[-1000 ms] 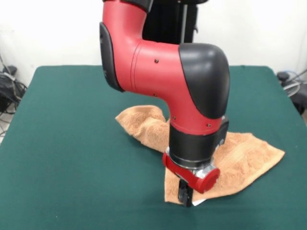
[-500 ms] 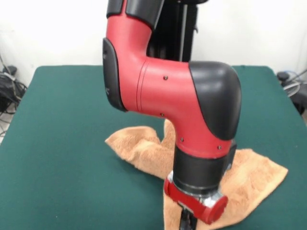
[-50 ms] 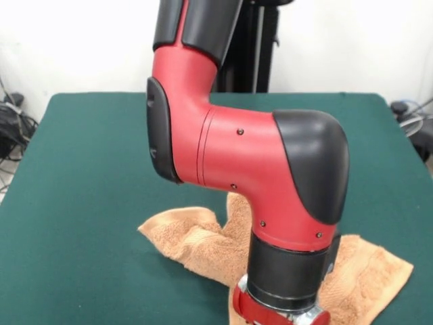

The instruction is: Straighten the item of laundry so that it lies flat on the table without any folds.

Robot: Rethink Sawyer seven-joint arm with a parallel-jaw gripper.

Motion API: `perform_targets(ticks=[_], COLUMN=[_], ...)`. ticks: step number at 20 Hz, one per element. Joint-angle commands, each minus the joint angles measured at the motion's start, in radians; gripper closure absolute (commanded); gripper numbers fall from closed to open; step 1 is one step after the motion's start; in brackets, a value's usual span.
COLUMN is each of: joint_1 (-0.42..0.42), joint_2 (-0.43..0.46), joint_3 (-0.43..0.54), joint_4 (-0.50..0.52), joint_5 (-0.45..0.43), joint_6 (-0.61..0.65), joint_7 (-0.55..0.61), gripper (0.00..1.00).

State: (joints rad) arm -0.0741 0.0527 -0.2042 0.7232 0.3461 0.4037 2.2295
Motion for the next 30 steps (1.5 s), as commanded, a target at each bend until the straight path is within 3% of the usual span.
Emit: perform_targets(ticks=[1, 9, 13, 21, 30], joint_1=[0.009, 0.032, 0.041, 0.027, 0.012], joint_2=[-0.022, -0.242, -0.318, -0.357, -0.349], joint_3=[0.05, 0.005, -0.019, -0.012, 0.007], joint_4=[0.204, 0.439, 0.495, 0.514, 0.519], joint_5=[-0.002, -0.021, -0.025, -0.04, -0.048], joint_6=[-0.035, 0.113, 0.18, 0.239, 0.222], joint_7=[0.19, 0.157, 0.142, 0.112, 0.103], gripper=[0.0, 0.0, 0.0, 0.0, 0.0])
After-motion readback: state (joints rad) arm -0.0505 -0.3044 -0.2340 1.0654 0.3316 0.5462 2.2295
